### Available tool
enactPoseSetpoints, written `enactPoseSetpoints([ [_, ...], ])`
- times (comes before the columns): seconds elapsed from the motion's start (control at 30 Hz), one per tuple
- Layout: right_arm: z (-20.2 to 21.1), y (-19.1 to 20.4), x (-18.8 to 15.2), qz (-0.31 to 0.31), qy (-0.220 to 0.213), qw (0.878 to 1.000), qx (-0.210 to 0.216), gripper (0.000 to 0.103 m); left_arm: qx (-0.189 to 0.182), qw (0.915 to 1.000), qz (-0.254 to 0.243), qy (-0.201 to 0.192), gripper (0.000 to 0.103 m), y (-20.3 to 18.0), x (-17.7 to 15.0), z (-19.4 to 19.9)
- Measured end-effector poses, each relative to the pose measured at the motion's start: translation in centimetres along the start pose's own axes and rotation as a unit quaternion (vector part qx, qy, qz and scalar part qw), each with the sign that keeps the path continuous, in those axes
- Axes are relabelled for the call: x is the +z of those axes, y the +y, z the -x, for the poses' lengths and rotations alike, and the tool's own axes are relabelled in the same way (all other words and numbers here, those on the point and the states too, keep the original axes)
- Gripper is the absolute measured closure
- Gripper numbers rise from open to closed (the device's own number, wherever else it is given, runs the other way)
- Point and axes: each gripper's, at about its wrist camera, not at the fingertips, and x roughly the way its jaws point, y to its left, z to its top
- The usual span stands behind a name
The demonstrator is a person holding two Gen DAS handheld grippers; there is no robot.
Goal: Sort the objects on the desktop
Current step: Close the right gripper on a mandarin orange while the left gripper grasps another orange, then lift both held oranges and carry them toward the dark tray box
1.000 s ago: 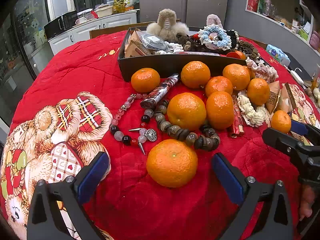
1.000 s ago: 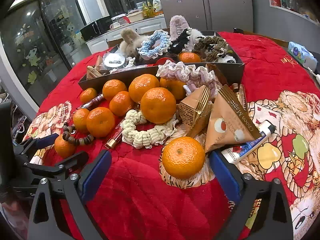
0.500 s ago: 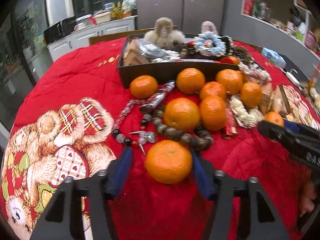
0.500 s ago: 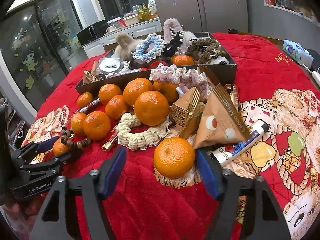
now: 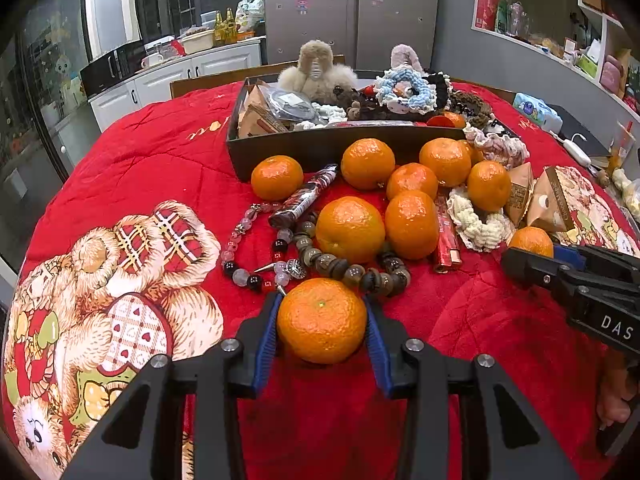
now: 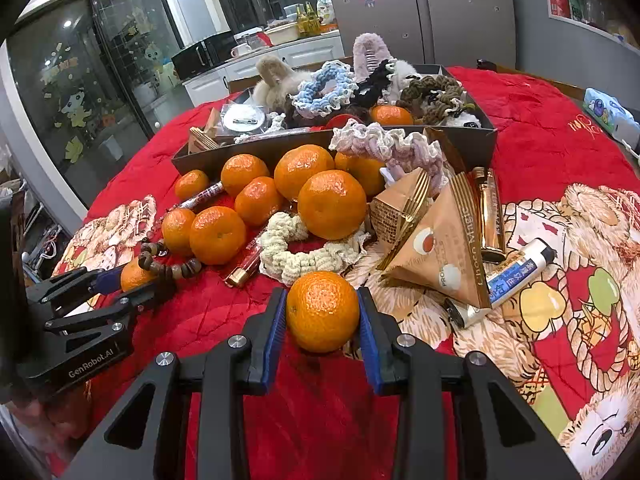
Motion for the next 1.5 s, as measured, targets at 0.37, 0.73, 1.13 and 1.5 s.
enactPoseSetpoints([
  [0.37,0.2,0.2,-0.1,0.005,-0.002,1.0,-0.002,0.069,-0.016,0.9989,0.023,-0.038,0.062,0.2,-0.4,2.4],
  [0.73,2.6,1.4,0.0,0.027,-0.075,0.996,0.027,0.069,-0.046,0.9905,0.021,-0.128,0.062,-0.4,-0.3,5.6],
  [1.13,3.3,2.0,0.4,0.041,-0.096,0.994,0.036,0.069,-0.05,0.9887,0.015,-0.141,0.062,-0.6,-0.6,5.8],
  [1.5,3.4,2.0,0.0,0.044,-0.104,0.993,0.036,0.069,-0.046,0.9882,0.028,-0.143,0.062,-0.1,-0.2,5.2],
])
